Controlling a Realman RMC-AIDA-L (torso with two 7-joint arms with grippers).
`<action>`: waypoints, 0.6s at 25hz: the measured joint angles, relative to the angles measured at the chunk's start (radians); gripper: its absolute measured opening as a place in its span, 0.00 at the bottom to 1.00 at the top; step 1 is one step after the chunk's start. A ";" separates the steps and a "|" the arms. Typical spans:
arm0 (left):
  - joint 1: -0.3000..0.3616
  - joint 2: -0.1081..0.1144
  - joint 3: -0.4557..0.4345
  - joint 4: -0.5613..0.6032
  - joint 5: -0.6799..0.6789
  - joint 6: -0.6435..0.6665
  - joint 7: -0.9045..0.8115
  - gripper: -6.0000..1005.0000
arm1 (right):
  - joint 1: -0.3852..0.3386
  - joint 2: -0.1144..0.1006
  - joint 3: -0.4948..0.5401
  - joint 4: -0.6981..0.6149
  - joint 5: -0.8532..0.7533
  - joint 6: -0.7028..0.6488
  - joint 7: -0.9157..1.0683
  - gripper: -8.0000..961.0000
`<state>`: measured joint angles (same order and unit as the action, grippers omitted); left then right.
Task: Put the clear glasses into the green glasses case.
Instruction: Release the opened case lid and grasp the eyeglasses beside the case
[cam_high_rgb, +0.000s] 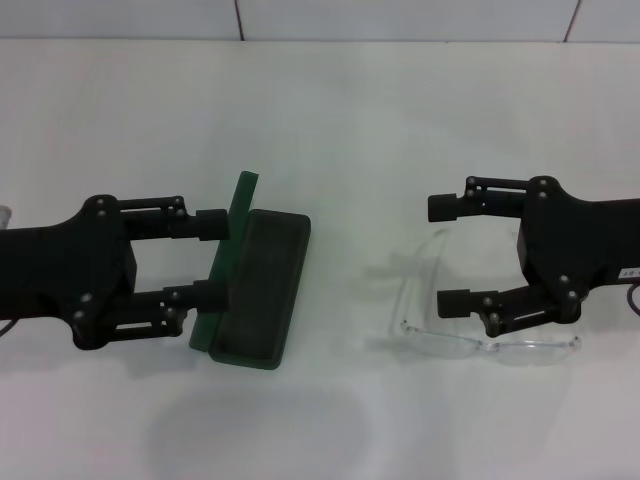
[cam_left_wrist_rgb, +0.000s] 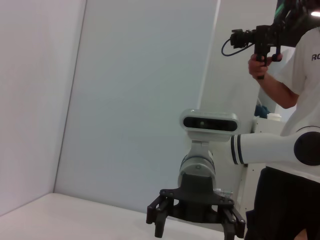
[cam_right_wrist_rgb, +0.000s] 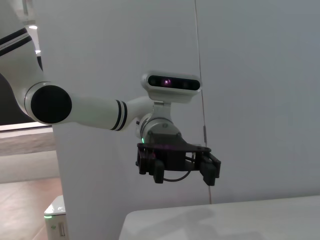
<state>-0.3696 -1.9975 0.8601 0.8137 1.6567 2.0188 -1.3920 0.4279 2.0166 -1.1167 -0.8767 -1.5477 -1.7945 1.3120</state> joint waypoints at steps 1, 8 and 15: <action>0.000 -0.001 0.000 0.000 0.000 0.000 0.000 0.64 | 0.000 0.000 -0.001 0.000 0.000 0.000 0.000 0.91; 0.000 -0.003 0.000 -0.002 0.000 0.000 -0.001 0.63 | 0.000 0.000 -0.009 0.000 -0.001 0.000 -0.003 0.91; -0.004 -0.009 -0.007 0.001 0.007 -0.013 -0.039 0.63 | 0.000 -0.001 -0.009 0.001 -0.003 0.015 -0.009 0.91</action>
<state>-0.3738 -2.0068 0.8532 0.8148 1.6639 2.0058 -1.4313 0.4276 2.0152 -1.1259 -0.8756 -1.5504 -1.7798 1.3032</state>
